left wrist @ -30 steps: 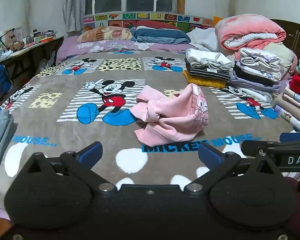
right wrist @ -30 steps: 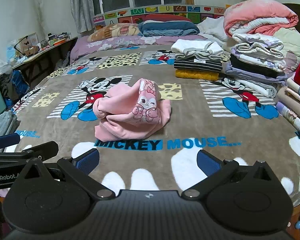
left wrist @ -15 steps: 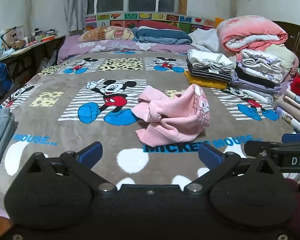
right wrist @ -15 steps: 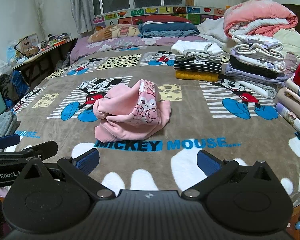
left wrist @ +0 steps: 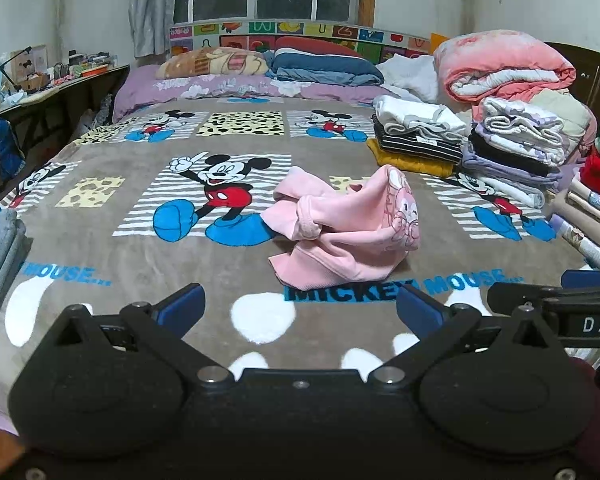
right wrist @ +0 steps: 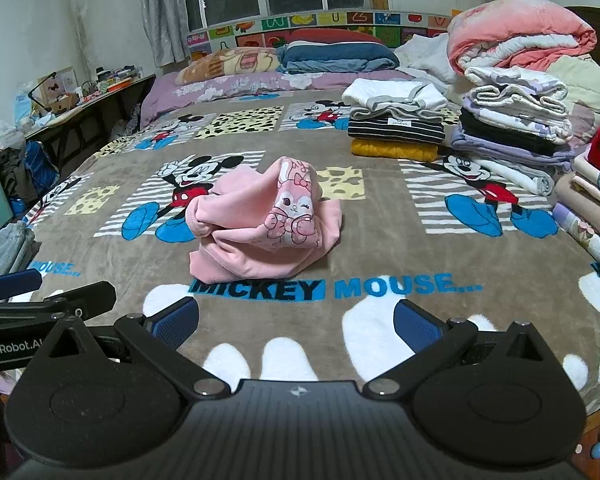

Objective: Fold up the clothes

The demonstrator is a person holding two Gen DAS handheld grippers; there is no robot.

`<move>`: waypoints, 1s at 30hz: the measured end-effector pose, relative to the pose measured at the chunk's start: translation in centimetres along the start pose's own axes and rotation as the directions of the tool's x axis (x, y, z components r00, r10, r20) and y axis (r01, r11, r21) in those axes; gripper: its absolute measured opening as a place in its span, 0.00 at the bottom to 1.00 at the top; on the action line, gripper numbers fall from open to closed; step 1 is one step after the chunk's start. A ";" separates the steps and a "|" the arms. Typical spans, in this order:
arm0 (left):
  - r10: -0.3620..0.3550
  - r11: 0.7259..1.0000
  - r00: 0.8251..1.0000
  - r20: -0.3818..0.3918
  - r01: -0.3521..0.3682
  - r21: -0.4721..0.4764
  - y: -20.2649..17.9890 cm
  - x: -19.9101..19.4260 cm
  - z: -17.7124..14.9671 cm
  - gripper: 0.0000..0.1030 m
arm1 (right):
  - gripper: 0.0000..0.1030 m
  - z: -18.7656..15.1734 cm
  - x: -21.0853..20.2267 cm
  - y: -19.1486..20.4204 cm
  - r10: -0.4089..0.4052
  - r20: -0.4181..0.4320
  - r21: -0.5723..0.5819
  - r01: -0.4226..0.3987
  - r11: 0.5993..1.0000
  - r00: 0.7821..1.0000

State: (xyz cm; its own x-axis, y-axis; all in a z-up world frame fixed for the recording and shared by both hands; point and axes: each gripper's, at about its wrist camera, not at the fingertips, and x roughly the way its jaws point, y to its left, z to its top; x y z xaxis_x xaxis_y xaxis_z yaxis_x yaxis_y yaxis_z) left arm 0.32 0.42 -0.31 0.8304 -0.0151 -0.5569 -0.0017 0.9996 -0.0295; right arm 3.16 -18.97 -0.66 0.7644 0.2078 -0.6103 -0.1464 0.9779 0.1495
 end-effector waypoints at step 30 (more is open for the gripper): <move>-0.007 1.000 1.000 -0.016 0.007 0.006 0.0 1.5 0.1 1.00 | 1.00 0.0 1.3 -0.3 0.002 -0.022 0.000 -0.002 1.000 1.000</move>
State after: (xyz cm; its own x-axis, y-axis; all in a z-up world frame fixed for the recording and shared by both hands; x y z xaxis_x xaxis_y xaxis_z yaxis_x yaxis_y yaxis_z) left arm 1.65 0.35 -1.10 0.8216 -0.0224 -0.5696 0.0073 0.9996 -0.0288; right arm 4.17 -18.97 -1.50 0.7501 0.2107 -0.6269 -0.1484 0.9773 0.1510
